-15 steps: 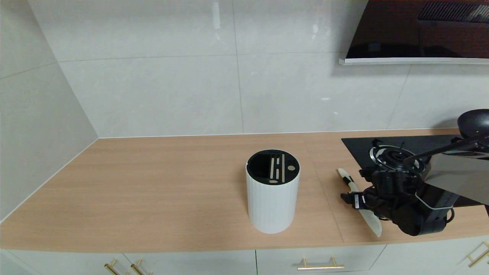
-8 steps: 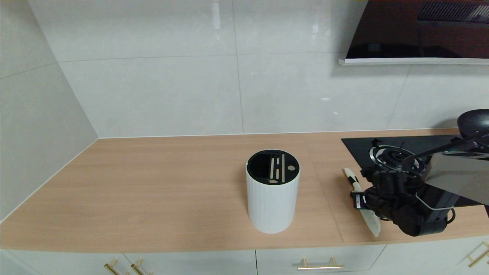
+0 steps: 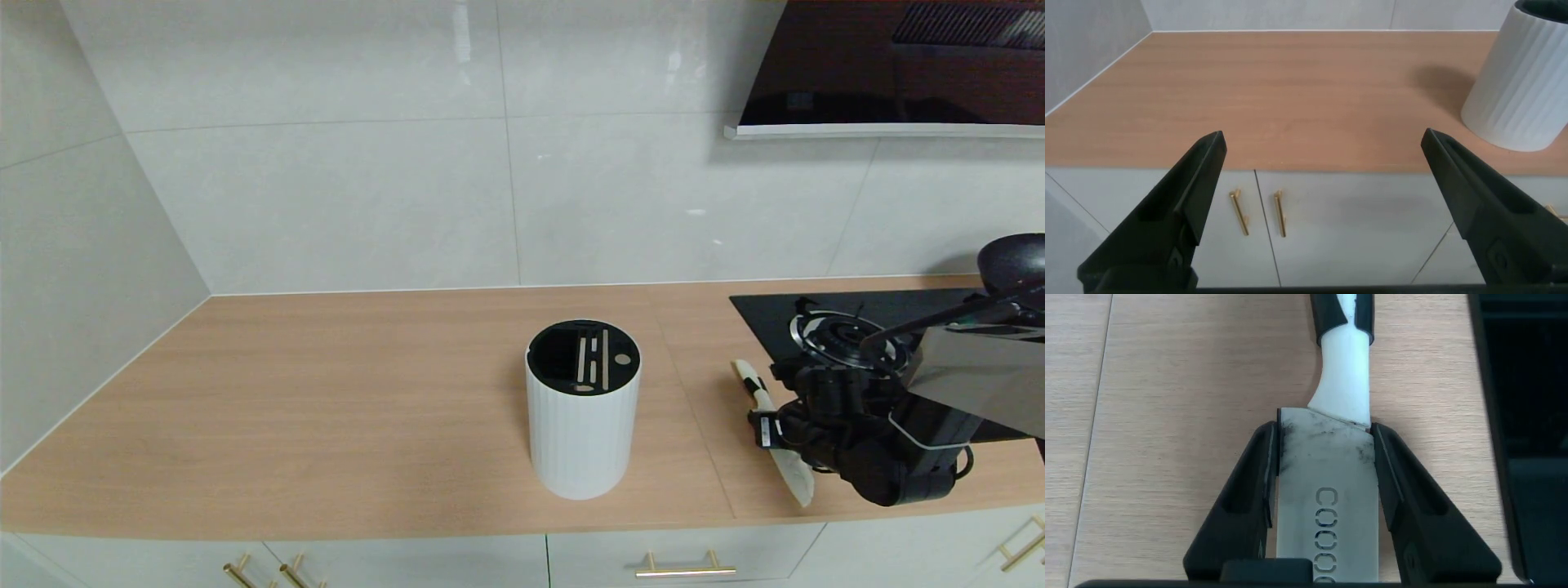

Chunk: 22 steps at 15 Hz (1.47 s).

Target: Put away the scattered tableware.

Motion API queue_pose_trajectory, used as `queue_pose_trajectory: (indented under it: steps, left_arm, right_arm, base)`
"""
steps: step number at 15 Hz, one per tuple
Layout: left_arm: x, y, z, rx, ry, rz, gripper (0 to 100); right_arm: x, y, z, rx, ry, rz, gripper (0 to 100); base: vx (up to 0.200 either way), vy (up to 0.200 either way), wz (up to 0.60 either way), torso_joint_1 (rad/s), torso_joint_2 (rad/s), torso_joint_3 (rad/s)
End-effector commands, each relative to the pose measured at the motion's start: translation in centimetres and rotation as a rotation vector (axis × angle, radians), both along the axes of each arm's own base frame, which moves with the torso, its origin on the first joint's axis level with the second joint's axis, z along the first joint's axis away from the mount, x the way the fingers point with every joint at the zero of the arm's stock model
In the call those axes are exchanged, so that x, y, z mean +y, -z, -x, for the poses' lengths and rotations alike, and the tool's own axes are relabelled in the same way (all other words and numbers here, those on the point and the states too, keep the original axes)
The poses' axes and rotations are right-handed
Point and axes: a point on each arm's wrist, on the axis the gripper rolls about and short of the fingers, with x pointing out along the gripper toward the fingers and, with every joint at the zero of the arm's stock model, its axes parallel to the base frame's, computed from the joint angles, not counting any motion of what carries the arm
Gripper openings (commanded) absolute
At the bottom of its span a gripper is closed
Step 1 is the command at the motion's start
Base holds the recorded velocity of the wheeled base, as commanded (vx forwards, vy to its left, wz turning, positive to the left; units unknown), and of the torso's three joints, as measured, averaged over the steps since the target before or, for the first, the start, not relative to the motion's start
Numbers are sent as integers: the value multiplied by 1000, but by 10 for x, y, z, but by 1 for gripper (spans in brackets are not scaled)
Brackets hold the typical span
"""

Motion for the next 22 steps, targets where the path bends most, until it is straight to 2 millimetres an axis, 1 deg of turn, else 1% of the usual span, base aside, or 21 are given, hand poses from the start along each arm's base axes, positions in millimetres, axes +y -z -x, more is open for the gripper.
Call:
queue_pose_trajectory:
  steps: [1,4,6,7,8,9,10,11,12,13,14,15,16,17,18,19,20,21,22]
  left_arm:
    - [0,0,0,-1,-1,1,100]
    - [0,0,0,0,0,-2,100]
    - [0,0,0,-2,0,-8,100]
    - [0,0,0,-3,-4,-9,100]
    - [0,-8,2,-34,-21,-3,100]
    - [0,-19,6,-68,-18,2,100]
    - [0,-44,12,-88,58,13,100]
    - [-2,-65,9,-26,182,9,100]
    - [-4,-85,-2,71,290,-1,100]
    - [-6,-111,-19,125,351,-11,100]
    - [-8,-137,-44,177,376,-20,100]
    - [-9,-156,-68,202,384,-58,100]
    - [-10,-165,-92,240,391,-101,100]
    - [-11,-170,-109,255,394,-116,100]
    - [-15,-173,-141,273,419,-112,100]
    - [-20,-175,-165,249,438,-90,100]
    - [-32,-180,-189,211,482,-13,100]
    - [-51,-186,-206,185,552,111,100]
    - [-63,-190,-210,180,599,202,100]
  right_arm:
    - [0,-12,1,-28,2,-6,0]
    - [0,-29,6,-59,2,-6,0]
    - [-1,-47,9,-100,4,-11,0]
    - [-1,-52,9,-114,7,-17,0]
    - [-1,-70,12,-159,18,-39,0]
    - [-1,-81,15,-183,17,-45,0]
    - [-1,-113,23,-259,13,-53,0]
    - [0,-135,29,-309,10,-59,0]
    - [1,-157,35,-353,0,-63,0]
    - [7,-179,38,-385,-21,-71,0]
    - [14,-198,44,-402,-41,-77,0]
    - [21,-212,50,-422,-65,-85,0]
    - [29,-223,57,-449,-90,-94,0]
    - [35,-230,63,-469,-110,-105,0]
    - [55,-239,73,-481,-170,-119,0]
    - [69,-247,84,-487,-211,-130,0]
    - [85,-252,93,-476,-265,-141,0]
    - [100,-257,101,-472,-307,-150,0]
    - [108,-256,105,-461,-319,-151,0]
  base:
    - [0,0,0,0,0,0]
    - [0,0,0,0,0,0]
    - [0,0,0,0,0,0]
    - [0,0,0,0,0,0]
    - [0,0,0,0,0,0]
    - [0,0,0,0,0,0]
    - [0,0,0,0,0,0]
    - [0,0,0,0,0,0]
    - [0,0,0,0,0,0]
    - [0,0,0,0,0,0]
    - [0,0,0,0,0,0]
    - [0,0,0,0,0,0]
    - [0,0,0,0,0,0]
    - [0,0,0,0,0,0]
    - [0,0,0,0,0,0]
    - [0,0,0,0,0,0]
    - [0,0,0,0,0,0]
    - [0,0,0,0,0,0]
    - [0,0,0,0,0,0]
